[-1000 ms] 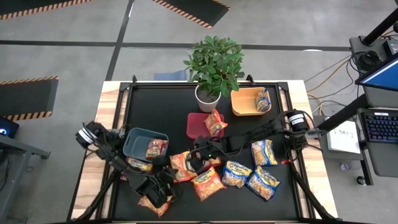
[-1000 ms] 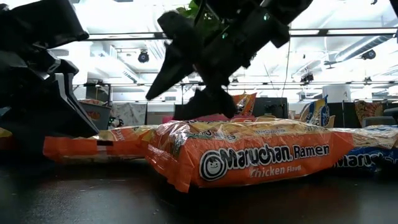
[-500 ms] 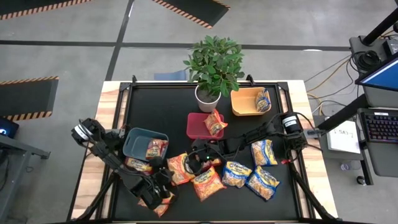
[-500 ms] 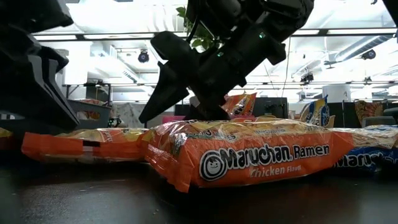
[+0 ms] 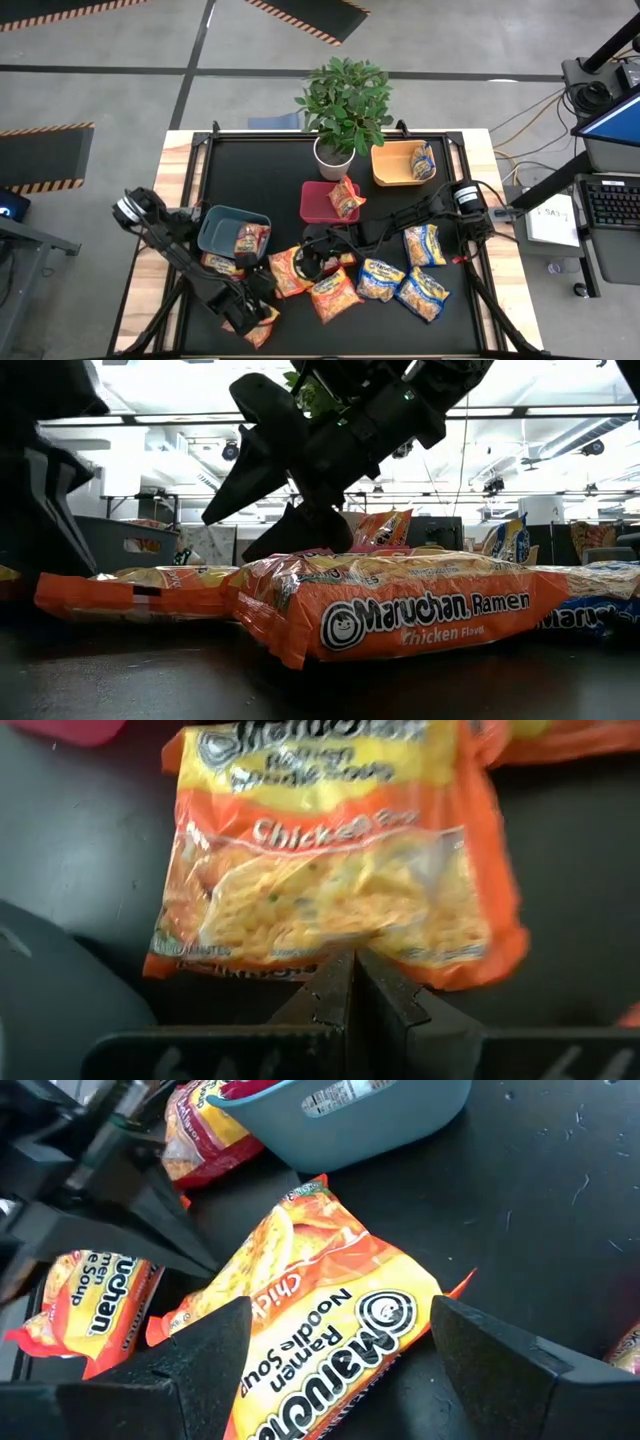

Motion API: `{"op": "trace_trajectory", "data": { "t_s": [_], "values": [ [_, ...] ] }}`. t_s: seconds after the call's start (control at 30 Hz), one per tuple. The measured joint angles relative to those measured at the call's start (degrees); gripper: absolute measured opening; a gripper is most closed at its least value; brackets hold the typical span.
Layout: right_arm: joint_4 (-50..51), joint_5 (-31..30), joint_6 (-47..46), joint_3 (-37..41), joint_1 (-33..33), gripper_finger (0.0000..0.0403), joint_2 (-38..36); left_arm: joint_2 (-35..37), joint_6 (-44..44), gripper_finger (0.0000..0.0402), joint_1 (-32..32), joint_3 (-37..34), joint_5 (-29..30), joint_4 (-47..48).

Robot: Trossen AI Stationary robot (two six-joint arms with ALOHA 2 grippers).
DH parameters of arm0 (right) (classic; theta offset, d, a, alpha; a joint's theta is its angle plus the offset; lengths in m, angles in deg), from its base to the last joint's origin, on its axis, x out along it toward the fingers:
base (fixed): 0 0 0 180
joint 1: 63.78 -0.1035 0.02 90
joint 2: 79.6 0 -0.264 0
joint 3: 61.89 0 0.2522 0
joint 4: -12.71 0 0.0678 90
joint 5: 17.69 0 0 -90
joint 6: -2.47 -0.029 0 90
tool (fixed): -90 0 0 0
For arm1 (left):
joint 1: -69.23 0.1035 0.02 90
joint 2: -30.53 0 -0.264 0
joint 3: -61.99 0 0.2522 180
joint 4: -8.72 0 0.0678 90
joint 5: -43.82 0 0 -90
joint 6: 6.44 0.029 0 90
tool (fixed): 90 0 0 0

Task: Sort Maruchan noodles
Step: Put the top orange noodle pack into the red bin

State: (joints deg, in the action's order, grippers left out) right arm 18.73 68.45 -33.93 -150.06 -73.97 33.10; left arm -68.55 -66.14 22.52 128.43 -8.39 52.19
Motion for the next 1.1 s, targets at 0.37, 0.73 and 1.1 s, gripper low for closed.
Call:
{"op": "trace_trajectory", "data": {
  "t_s": [0.37,0.73,1.1],
  "values": [
    [0.25,-0.07,0.02,-0.01,0.00,0.0294,-0.06,-3.48,-1.06,0.0000,0.04,-0.01,3.69,-1.52],
    [0.24,-0.02,-0.38,-0.01,0.00,0.0290,-0.09,-2.94,-1.04,0.0000,0.04,0.01,7.81,-0.47],
    [0.19,1.08,-1.31,-0.02,0.11,0.0290,-0.09,-0.62,3.49,0.0000,-0.36,2.79,8.60,-1.27]
  ]
}}
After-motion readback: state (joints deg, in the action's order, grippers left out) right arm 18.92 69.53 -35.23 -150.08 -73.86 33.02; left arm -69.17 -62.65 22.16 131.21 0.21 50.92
